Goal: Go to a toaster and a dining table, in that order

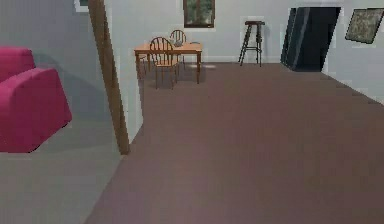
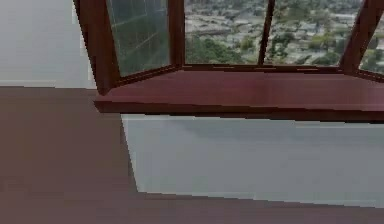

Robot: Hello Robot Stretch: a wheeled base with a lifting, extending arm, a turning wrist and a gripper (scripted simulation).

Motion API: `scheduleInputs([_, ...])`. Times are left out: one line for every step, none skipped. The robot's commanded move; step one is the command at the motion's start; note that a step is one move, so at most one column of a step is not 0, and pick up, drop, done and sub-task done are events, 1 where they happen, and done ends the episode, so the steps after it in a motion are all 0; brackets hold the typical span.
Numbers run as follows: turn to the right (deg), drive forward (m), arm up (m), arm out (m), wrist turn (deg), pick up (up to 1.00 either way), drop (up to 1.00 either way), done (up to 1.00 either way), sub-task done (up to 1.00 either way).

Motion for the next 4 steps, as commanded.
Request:
scheduleInputs([0.0, 1.0, 0.0, 0.0, 0.0, 0.0, 0.0, 0.0, 0.0])
scheduleInputs([0.0, 1.0, 0.0, 0.0, 0.0, 0.0, 0.0, 0.0, 0.0])
scheduleInputs([-3.0, 0.0, 0.0, 0.0, 0.0, 0.0, 0.0, 0.0, 0.0])
scheduleInputs([0.0, 0.65, 0.0, 0.0, 0.0, 0.0, 0.0, 0.0, 0.0])
